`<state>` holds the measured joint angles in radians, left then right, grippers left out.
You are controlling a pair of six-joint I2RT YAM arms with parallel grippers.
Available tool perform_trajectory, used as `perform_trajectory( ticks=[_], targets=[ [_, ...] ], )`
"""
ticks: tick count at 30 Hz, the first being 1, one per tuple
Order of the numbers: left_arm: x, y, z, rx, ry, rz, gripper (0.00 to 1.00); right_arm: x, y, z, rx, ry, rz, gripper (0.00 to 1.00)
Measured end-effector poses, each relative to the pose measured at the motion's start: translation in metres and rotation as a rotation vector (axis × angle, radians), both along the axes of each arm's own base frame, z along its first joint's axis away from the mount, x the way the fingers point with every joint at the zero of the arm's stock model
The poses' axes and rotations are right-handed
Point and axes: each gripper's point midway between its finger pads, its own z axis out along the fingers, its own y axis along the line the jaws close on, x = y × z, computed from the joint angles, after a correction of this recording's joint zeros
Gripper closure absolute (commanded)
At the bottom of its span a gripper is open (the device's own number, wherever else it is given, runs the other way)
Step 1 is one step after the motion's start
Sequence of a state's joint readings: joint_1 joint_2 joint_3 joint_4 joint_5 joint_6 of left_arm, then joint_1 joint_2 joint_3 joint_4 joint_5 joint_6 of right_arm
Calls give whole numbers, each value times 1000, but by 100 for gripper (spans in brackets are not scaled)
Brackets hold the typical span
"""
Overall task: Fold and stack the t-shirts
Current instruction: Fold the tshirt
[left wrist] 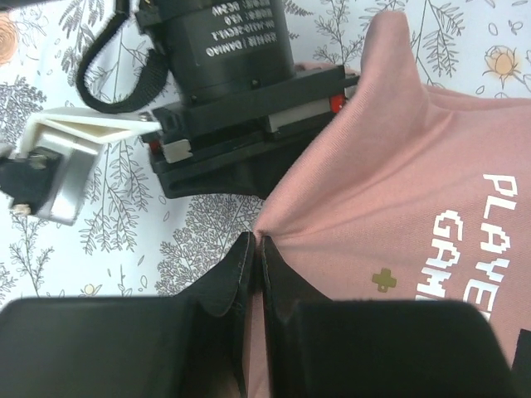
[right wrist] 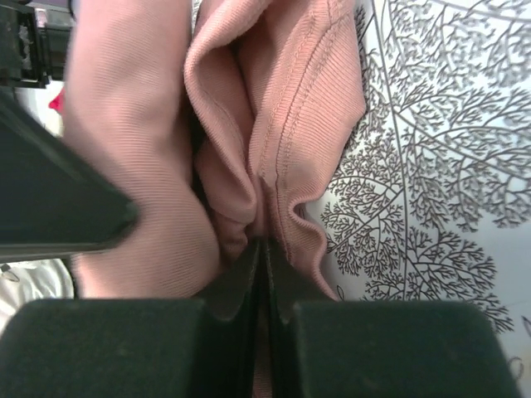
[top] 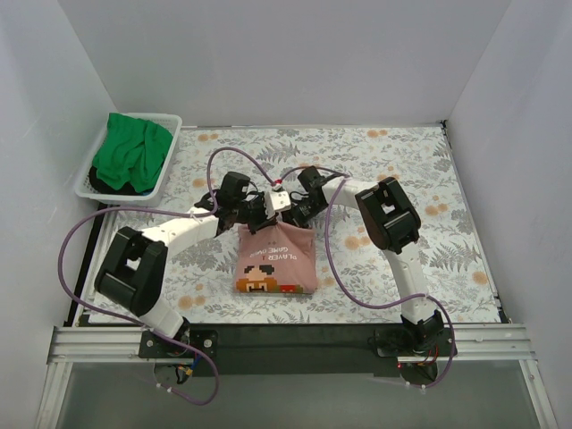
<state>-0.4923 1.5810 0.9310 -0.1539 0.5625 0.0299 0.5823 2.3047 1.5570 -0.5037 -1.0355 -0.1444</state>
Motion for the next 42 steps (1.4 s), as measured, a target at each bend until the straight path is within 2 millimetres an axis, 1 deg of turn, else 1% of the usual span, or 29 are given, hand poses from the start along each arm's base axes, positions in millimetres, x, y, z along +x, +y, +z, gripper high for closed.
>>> perform_trajectory(
  ticks=[1, 3, 4, 6, 7, 8, 9, 11, 13, 15, 17, 18, 19, 20, 21, 22, 23, 25, 27, 29, 31, 34, 42],
  targets=[
    [0, 0, -2, 0, -4, -2, 100, 2, -1, 0, -7, -5, -3, 84],
    [0, 0, -5, 1, -11, -6, 100, 8, -1, 2, -24, -23, -11, 79],
    [0, 0, -6, 1, -13, -9, 100, 15, -1, 4, -36, -46, -19, 73],
    [2, -1, -8, 0, -17, -14, 100, 38, -4, 8, -57, -117, -50, 68],
    [2, -1, -9, -1, -18, -14, 100, 52, -8, 11, -69, -153, -73, 62],
    [3, -2, -10, -1, -18, -15, 99, 68, -13, 15, -80, -190, -100, 59],
    [4, -2, -12, 0, -15, -15, 91, 85, -20, 20, -86, -230, -129, 56],
    [7, -3, -18, 8, -3, -13, 80, 117, -37, 34, -102, -297, -194, 49],
    [13, -6, -24, 17, 16, -5, 72, 144, -58, 50, -112, -358, -256, 45],
    [23, -7, -23, 14, 29, 17, 69, 166, -84, 75, -112, -409, -323, 44],
    [32, -6, -14, -9, 40, 57, 65, 176, -104, 96, -101, -435, -372, 46],
    [36, -5, -6, -26, 46, 81, 62, 175, -115, 109, -91, -445, -395, 46],
    [38, -2, 2, -45, 51, 106, 54, 170, -121, 119, -78, -444, -405, 46],
    [39, 1, 12, -67, 58, 128, 52, 163, -124, 127, -65, -440, -408, 45],
    [38, 4, 22, -90, 74, 153, 52, 151, -125, 134, -43, -436, -403, 45],
    [35, 7, 32, -112, 92, 176, 51, 135, -125, 138, -31, -414, -391, 42],
    [33, 11, 42, -135, 104, 200, 50, 119, -122, 139, -21, -387, -373, 41],
    [27, 20, 57, -181, 144, 245, 49, 91, -114, 133, -10, -334, -331, 39],
    [20, 31, 63, -216, 199, 287, 49, 66, -107, 114, -22, -268, -290, 39],
    [16, 43, 57, -231, 265, 342, 49, 46, -105, 94, -56, -205, -263, 39],
    [12, 56, 45, -228, 333, 400, 49, 36, -107, 79, -84, -165, -252, 41],
    [4, 74, 25, -215, 438, 483, 48, 34, -109, 65, -110, -141, -251, 43],
    [2, 98, -1, -195, 593, 573, 48, 36, -104, 52, -131, -153, -240, 43]
  ],
)
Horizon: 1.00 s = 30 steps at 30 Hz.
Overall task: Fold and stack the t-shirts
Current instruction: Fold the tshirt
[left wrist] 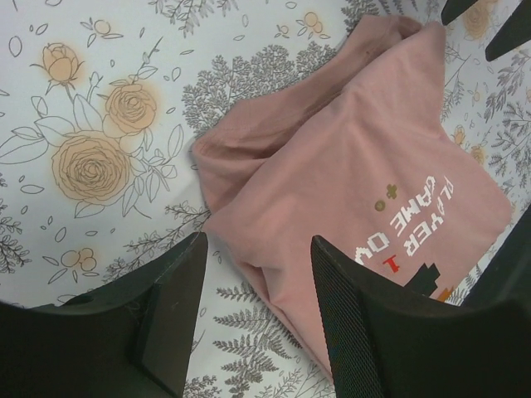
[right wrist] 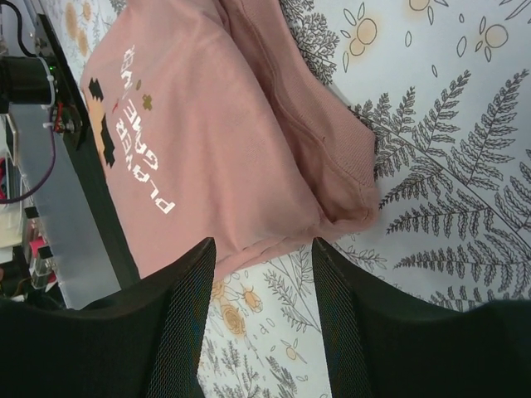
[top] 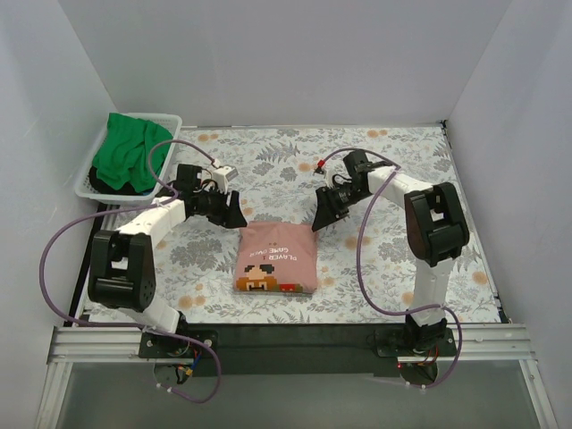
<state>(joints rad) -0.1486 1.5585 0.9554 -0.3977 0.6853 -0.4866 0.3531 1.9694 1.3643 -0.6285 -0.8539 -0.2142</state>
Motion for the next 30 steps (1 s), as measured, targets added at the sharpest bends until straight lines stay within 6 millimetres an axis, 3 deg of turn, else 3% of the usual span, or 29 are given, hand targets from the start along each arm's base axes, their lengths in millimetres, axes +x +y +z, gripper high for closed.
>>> perform_trajectory(
  ticks=[6, 11, 19, 23, 26, 30],
  targets=[
    [4, 5, -13, -22, 88, 2, 48, -5, 4, -24, -30, 50, 14, 44],
    [-1, 1, -14, -51, 122, -24, 51, -6, 7, -28, -35, 56, 25, 50],
    [-5, -2, -26, -69, 172, -36, 60, -2, 10, -24, -30, 43, 25, 72],
    [-3, -1, -33, -57, 187, -27, 60, -2, 10, -25, -32, 42, 24, 83],
    [0, 1, -35, -41, 184, -17, 59, -2, 10, -25, -34, 41, 23, 97],
    [0, 2, -35, -35, 185, -11, 60, -2, 10, -25, -34, 42, 23, 99]
  ],
)
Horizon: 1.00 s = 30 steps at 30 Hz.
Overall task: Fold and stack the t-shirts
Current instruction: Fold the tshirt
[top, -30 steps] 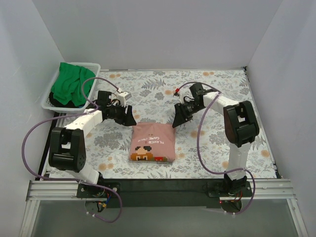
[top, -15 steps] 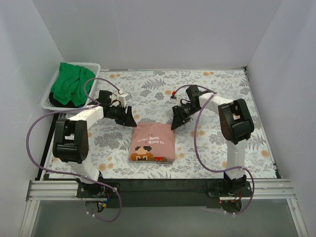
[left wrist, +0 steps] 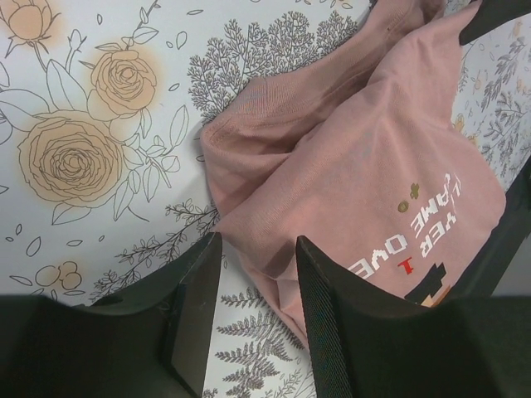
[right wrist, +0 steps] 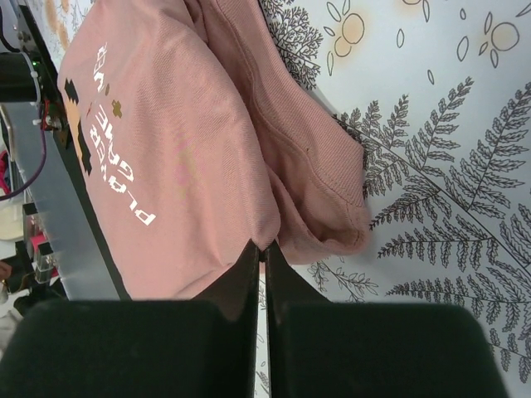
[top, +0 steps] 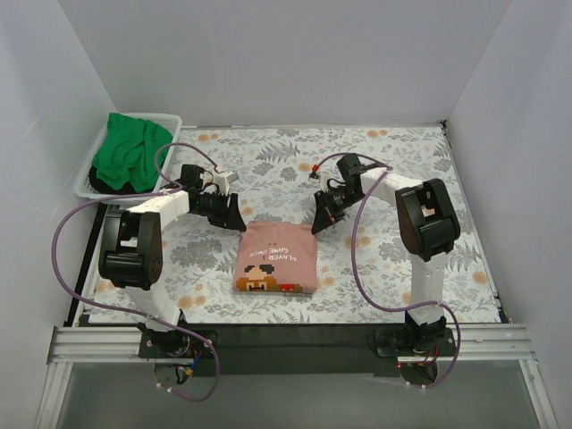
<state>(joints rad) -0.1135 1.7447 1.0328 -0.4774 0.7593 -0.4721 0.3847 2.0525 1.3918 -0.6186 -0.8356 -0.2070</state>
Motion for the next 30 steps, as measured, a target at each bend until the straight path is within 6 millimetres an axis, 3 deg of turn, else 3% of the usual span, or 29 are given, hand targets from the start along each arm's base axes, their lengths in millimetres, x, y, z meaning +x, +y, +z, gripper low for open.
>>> perform_trajectory(
  ticks=[2, 6, 11, 21, 30],
  targets=[
    [0, 0, 0, -2, 4, 3, 65, 0, 0, 0, 0, 0, 0, 99],
    [-2, -3, 3, -22, 16, 4, 100, 0, 0, 0, 0, 0, 1, 99],
    [3, -9, 14, -62, 5, -3, 100, 1, -1, 0, 0, -2, -1, 99],
    [42, -8, 23, -39, -100, 44, 100, 15, -13, -5, -43, -47, -25, 99],
    [75, -6, -31, 6, -38, 104, 100, 71, -28, -24, -105, -144, -75, 99]
  ],
)
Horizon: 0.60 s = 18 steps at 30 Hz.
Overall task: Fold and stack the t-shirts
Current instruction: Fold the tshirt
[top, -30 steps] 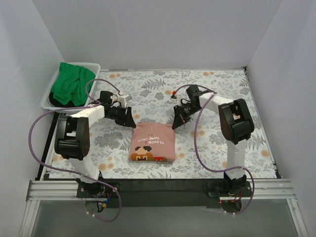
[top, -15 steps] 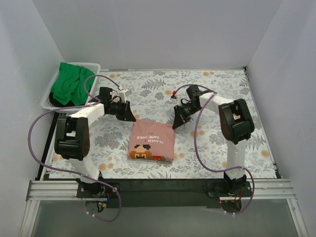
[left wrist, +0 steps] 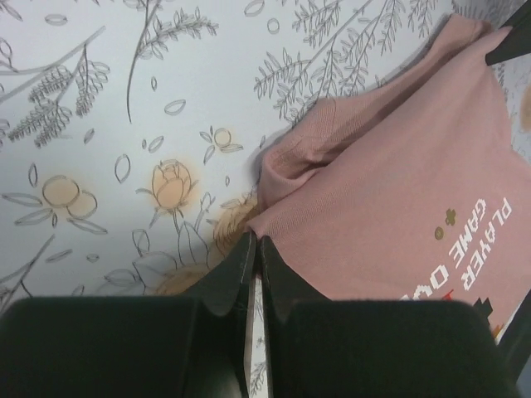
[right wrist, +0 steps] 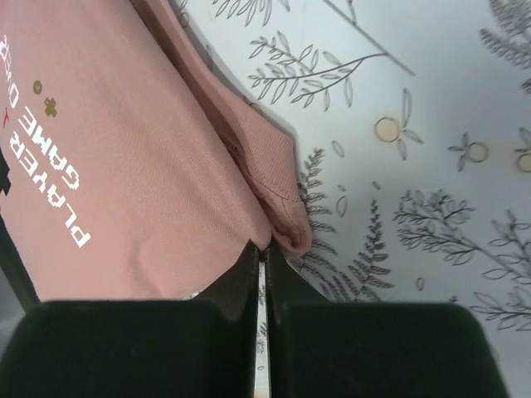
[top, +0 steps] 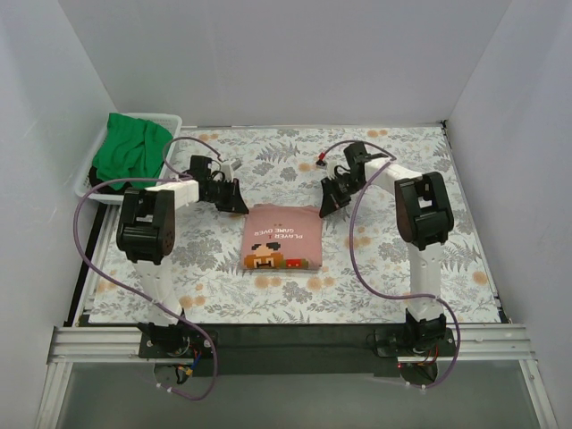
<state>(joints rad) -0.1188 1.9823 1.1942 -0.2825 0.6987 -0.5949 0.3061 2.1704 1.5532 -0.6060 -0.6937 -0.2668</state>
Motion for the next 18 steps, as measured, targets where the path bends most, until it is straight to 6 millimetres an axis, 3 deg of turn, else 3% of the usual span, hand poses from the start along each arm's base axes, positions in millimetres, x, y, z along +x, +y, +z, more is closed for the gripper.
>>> perform_trajectory(
  ticks=[5, 6, 7, 8, 10, 11, 12, 13, 15, 18],
  targets=[
    [28, -6, 2, -15, -27, 19, 99, 31, 2, 0, -16, -47, -17, 99],
    [33, -7, 4, -16, -38, 24, 91, 38, 2, 2, -23, -66, -22, 95],
    [38, -7, 6, -16, -51, 27, 74, 44, 1, 4, -29, -82, -28, 89],
    [40, -7, 9, -19, -58, 31, 66, 48, 0, 6, -36, -96, -33, 80],
    [44, -8, 16, -30, -69, 40, 46, 56, -2, 11, -45, -117, -48, 42],
    [44, -9, 21, -41, -69, 46, 26, 60, -4, 14, -49, -130, -55, 15],
    [43, -9, 28, -54, -76, 48, 17, 62, -6, 19, -48, -137, -66, 2],
    [41, -10, 38, -74, -80, 51, 11, 64, -9, 25, -44, -146, -73, 2],
    [36, -16, 66, -142, -86, 56, 10, 67, -12, 45, -15, -164, -94, 2],
    [32, -29, 112, -266, -109, 47, 9, 66, -6, 92, 107, -168, -126, 2]
  ],
)
